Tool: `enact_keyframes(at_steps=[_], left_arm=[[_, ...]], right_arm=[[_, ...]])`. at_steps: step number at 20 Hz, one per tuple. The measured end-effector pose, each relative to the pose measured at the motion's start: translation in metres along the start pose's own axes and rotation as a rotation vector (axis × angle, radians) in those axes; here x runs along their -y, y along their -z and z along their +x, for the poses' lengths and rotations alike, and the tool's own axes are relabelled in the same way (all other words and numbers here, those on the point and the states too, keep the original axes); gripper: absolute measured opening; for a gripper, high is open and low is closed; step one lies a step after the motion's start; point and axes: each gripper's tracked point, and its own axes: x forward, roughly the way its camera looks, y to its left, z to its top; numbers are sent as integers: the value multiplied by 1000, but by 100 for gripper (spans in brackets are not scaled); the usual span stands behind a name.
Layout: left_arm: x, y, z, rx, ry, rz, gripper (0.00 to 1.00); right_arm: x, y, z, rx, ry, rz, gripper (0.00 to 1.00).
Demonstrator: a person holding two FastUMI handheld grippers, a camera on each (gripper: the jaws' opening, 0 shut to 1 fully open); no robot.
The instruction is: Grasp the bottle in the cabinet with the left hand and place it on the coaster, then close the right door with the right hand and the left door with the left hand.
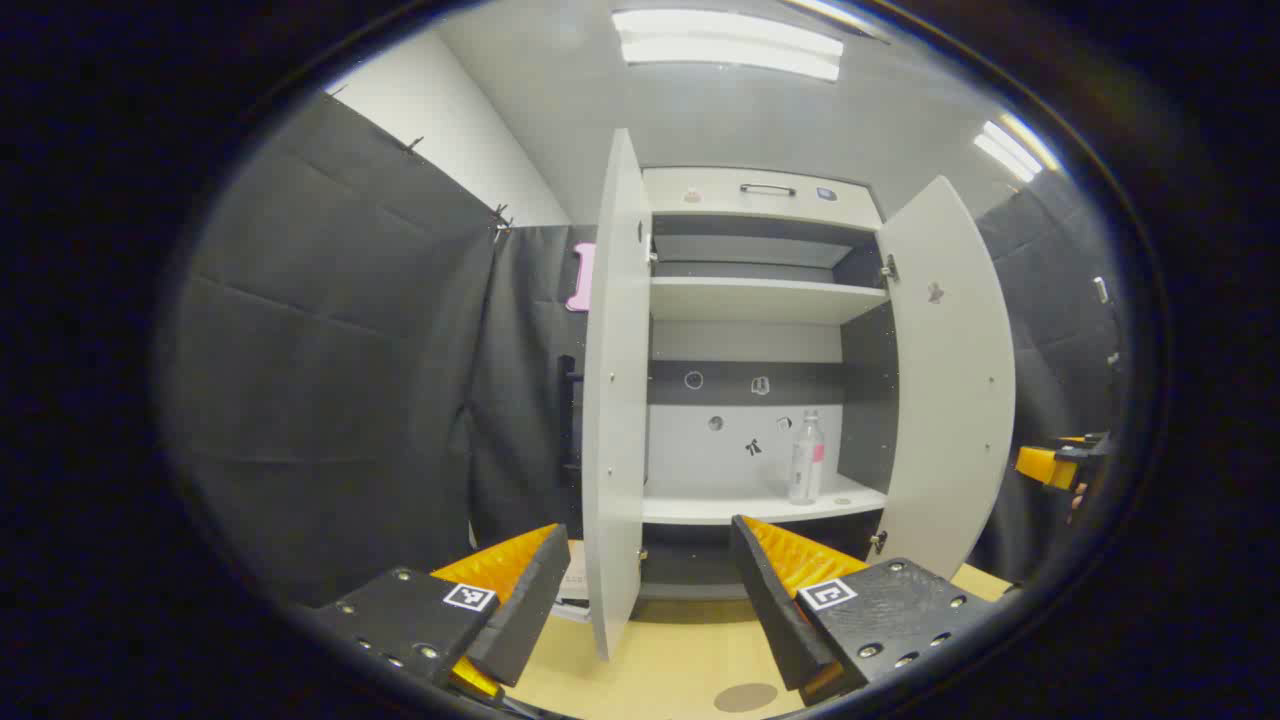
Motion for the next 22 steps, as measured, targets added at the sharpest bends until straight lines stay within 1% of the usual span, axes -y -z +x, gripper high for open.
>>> enact_keyframes(at_steps=[2,4,11,12,13,15,16,17,18,19,20,22], left_arm=[[9,5,1,-8,15,15,89],[17,9,2,-19,30,21,99],[35,14,6,-28,89,4,99],[38,16,8,-35,108,3,94],[42,17,8,-40,130,8,99],[51,22,14,-52,173,31,99],[54,26,18,-63,188,43,89],[58,29,21,-75,202,51,99],[63,32,23,-87,218,49,99],[69,35,26,-95,237,42,99],[74,36,30,-100,254,35,99],[83,39,38,-109,281,22,99]], right_arm=[[6,3,-2,-11,11,3,97],[18,4,-9,-15,26,6,97],[40,2,-17,-24,77,14,97],[45,1,-17,-23,90,9,97],[51,-1,-18,-20,106,5,95],[61,-4,-19,-20,138,8,95],[65,-6,-19,-20,148,13,97],[71,-6,-20,-21,164,16,97],[77,-8,-20,-19,183,15,95],[81,-9,-21,-17,198,14,97],[84,-11,-21,-16,211,10,95],[92,-16,-20,-8,238,-11,97]])
